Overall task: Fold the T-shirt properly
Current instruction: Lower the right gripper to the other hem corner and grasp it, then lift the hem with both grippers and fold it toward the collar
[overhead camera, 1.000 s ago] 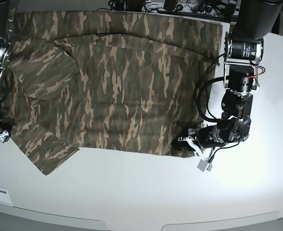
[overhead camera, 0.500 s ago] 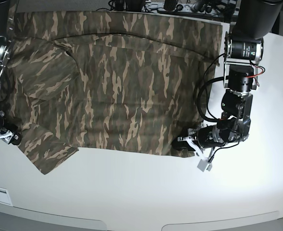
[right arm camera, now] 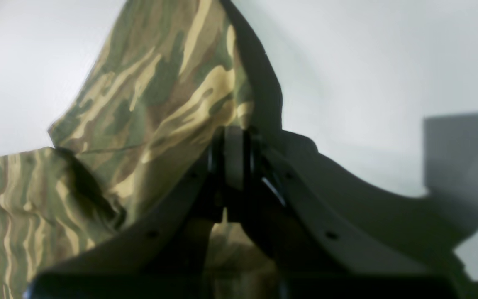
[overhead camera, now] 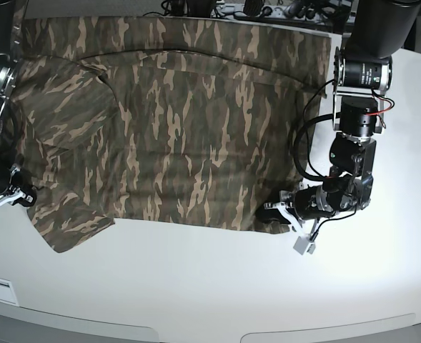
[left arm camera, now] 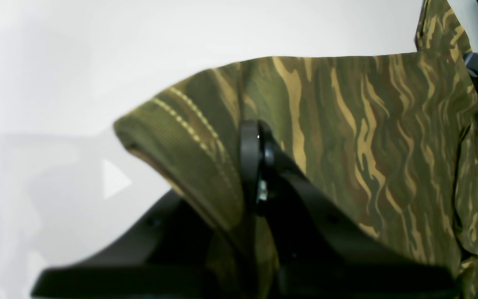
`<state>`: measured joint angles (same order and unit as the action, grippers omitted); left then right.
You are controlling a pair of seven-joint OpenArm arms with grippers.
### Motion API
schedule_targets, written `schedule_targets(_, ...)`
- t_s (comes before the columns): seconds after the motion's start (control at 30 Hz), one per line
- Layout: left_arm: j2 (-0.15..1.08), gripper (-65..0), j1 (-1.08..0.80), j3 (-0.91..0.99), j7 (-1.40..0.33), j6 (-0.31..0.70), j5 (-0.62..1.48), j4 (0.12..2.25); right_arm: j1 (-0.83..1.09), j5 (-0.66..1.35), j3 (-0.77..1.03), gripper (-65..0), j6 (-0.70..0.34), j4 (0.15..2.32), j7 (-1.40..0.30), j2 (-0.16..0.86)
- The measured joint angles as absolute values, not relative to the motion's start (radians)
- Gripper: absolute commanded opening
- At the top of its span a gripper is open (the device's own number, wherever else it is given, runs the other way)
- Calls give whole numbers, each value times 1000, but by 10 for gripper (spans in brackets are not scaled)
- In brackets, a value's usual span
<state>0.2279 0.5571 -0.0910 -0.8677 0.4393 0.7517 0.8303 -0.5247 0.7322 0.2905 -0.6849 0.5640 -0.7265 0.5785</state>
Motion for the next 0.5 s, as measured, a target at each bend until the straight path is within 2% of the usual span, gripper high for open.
schedule_targets(0.33,225,-650,622,-98,-870,439,664,820,-588,726,290,-650,-686,564,-730,579)
schedule_targets(0.5,228,-650,643,-98,-912,478,644,817,-569,741,289,-650,-686,664,-784,581)
